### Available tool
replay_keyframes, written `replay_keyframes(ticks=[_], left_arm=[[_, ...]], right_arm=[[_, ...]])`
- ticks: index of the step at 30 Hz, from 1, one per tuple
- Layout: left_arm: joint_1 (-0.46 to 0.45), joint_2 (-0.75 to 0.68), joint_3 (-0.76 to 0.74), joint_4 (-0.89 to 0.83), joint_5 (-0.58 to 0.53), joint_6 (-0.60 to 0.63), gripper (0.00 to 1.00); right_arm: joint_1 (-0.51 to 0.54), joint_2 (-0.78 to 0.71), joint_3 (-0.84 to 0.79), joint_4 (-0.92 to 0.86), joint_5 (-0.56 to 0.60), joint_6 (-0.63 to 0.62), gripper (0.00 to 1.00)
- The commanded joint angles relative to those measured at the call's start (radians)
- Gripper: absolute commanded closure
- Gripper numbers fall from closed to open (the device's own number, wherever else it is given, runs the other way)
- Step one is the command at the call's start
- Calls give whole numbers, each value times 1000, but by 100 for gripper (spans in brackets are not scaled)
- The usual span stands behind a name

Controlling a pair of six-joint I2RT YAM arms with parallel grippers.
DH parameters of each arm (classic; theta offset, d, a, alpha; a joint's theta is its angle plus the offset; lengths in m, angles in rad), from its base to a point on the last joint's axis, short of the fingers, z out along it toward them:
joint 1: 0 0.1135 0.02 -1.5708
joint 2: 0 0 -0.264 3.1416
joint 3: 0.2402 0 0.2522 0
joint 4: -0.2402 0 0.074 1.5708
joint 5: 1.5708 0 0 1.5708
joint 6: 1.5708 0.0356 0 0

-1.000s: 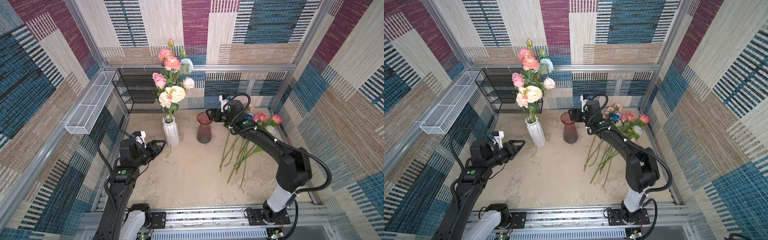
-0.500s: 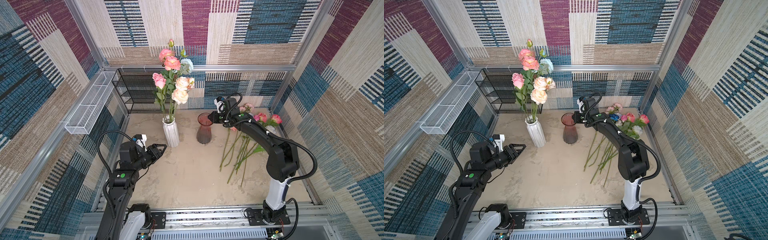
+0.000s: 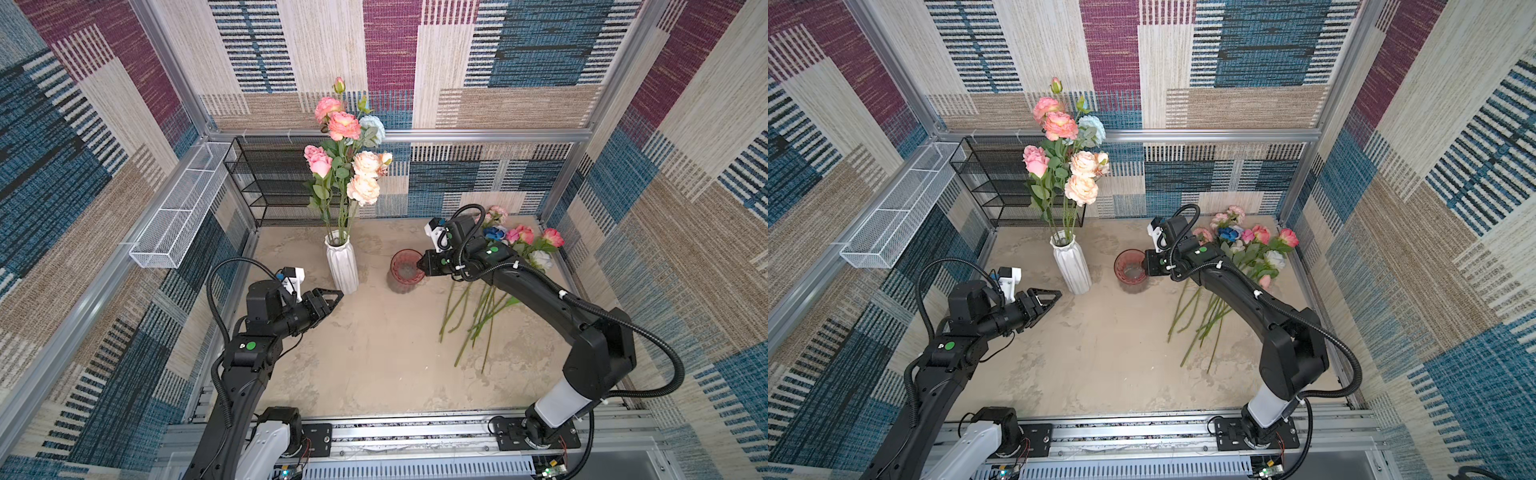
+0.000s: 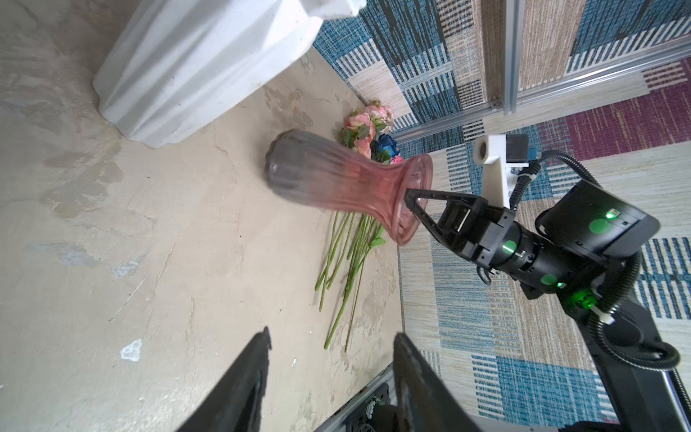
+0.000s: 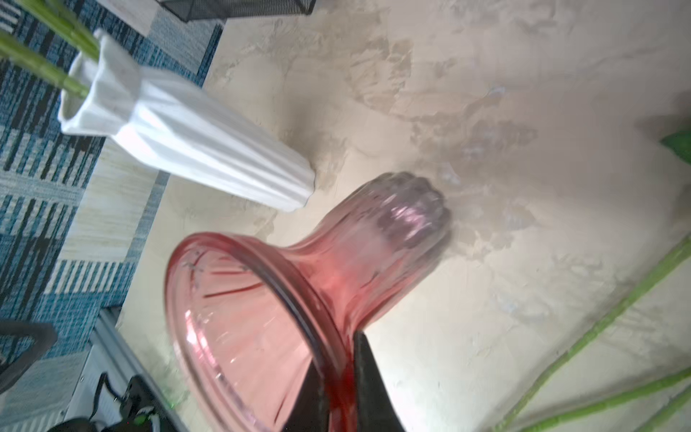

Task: Arrange the flowers into the vase
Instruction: 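Grip the red glass vase rim with the right gripper and drag it nearer, then release the red vase and grasp a pink rose stem with the right gripper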

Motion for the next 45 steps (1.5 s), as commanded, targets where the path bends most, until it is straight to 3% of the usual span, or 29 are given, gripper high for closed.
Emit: replay_keyframes(ticks=[1, 17, 19, 21, 23, 29, 31, 37, 41, 45], left_arm=[[-32, 4, -2, 34, -4, 20, 45], [-151, 47, -11, 70, -25, 28, 45], [-157, 48, -17, 70, -26, 29, 45], [-161, 49, -22, 74, -23, 29, 44], [-164, 51, -23, 80, -20, 26, 43], [-166, 38, -3, 58, -23, 41, 35], [-167, 23, 1, 50, -34, 45, 30], [-167, -34, -7, 23, -100, 65, 28], [-166, -62, -25, 18, -111, 58, 30], [-167, -80, -30, -5, -119, 56, 31]], right_arm=[[22, -31, 30, -93, -19, -4, 100], [67, -5, 126, -323, -63, 14, 100], [69, -2, 111, -327, -49, 5, 89], [69, -5, 107, -322, -27, 1, 62], [70, -20, 111, -303, -11, -1, 45], [66, -115, 116, -234, 98, 10, 29], [47, -172, 65, -186, 136, 25, 27], [-120, -313, -224, 54, 206, 72, 35], [-171, -228, -316, 191, 287, 97, 37], [-224, -41, -294, 260, 273, 118, 38]])
